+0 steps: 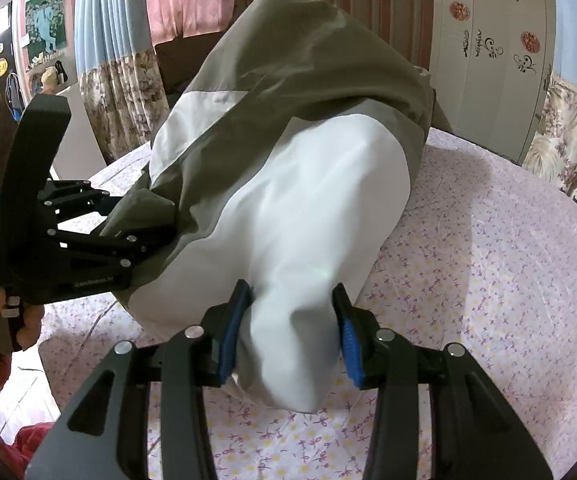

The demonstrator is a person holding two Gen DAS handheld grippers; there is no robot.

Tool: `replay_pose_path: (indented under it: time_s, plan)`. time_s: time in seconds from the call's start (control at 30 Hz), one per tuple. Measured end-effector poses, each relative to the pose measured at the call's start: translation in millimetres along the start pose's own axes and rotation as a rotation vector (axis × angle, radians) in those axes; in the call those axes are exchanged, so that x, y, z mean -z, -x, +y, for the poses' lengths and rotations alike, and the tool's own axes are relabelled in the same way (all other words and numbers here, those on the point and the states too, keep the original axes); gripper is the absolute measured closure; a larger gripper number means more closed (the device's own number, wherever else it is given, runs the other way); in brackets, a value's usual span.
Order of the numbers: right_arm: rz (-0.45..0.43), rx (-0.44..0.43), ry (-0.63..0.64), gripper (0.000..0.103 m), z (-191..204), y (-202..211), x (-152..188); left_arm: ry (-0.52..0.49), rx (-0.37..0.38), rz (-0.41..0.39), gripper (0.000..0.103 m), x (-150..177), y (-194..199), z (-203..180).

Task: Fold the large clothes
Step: 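Press the folded jacket bundle flat with both grippers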

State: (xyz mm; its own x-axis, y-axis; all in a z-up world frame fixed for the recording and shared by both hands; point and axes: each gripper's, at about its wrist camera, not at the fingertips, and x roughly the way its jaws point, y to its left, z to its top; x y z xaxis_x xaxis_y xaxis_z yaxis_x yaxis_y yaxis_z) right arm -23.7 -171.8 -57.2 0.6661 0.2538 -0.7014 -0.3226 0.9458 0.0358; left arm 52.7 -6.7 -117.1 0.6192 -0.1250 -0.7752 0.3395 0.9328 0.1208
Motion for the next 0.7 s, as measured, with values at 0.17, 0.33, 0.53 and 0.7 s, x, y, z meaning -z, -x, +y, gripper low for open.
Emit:
replay_pose_path:
  time_s: [0.17,0.33,0.53,0.7]
  plan:
    - [0.004,0.006,0.008,0.060,2.3,1.1,-0.1,0.001,-0.002,0.000,0.054,0.1,-0.1,-0.3]
    - [0.002,0.010,0.014,0.060,4.4,1.8,-0.5,0.000,-0.003,0.001,0.054,0.4,-0.1,0.4]
    - [-0.007,0.013,-0.011,0.060,4.7,2.4,1.2,0.001,-0.003,0.001,0.054,0.4,0.0,0.2]
    - [-0.017,0.003,-0.059,0.059,-1.1,2.2,3.7,0.004,-0.001,0.002,0.054,0.4,0.0,1.0]
